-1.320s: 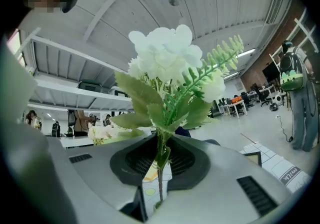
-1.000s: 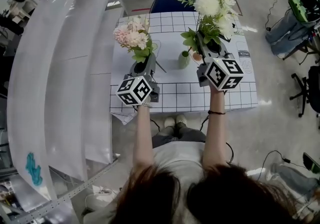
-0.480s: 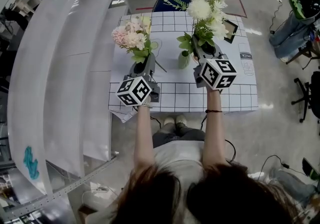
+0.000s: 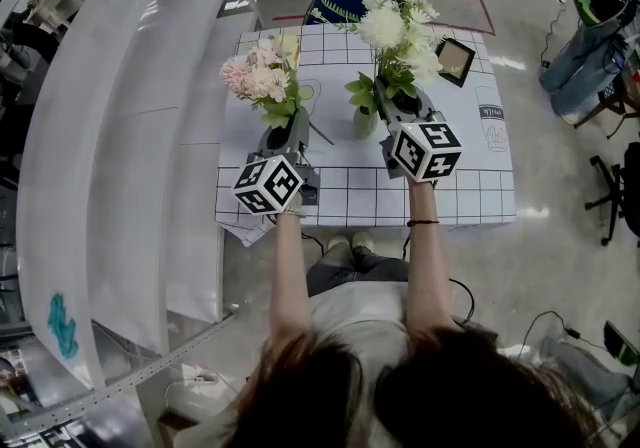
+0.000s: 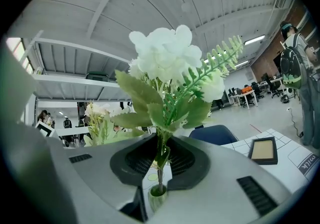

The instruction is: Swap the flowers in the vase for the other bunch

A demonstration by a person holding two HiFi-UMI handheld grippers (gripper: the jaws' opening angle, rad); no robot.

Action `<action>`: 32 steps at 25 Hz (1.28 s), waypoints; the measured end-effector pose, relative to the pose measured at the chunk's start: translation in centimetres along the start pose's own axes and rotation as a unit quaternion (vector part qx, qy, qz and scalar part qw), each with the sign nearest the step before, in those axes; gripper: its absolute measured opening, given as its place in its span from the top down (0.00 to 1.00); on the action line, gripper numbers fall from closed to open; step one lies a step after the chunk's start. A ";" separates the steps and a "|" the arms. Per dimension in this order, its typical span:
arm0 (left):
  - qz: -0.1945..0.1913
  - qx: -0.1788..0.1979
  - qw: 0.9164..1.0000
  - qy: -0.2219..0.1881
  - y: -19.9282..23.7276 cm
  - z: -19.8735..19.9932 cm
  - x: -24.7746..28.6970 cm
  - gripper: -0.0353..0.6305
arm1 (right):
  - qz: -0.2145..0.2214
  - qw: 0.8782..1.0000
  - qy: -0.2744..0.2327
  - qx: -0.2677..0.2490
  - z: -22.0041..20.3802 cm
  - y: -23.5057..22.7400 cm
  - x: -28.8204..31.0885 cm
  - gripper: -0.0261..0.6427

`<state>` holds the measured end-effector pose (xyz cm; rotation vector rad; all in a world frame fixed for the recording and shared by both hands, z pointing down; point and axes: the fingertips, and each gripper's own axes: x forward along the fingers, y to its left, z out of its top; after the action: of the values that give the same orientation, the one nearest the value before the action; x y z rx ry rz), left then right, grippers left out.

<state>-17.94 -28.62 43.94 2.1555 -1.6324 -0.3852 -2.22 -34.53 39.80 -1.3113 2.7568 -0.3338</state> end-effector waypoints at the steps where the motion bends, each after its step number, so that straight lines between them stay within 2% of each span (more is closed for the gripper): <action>1: 0.001 -0.001 1.000 0.000 0.0 0.0 0.0 0.83 | 0.001 1.000 0.002 -0.001 -0.2 0.0 0.1 0.88; 20: 0.017 -0.014 1.000 -0.008 0.8 -0.5 0.2 0.83 | 0.020 0.998 0.050 -0.031 -4.5 0.0 0.4 0.88; 32: 0.019 -0.021 1.000 -0.009 1.3 -0.6 0.0 0.83 | 0.026 0.997 0.062 -0.035 -6.1 0.2 0.5 0.88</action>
<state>-18.72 -28.83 45.08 2.0920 -1.6581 -0.4243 -3.65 -33.76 45.68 -1.2721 2.9254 -0.3302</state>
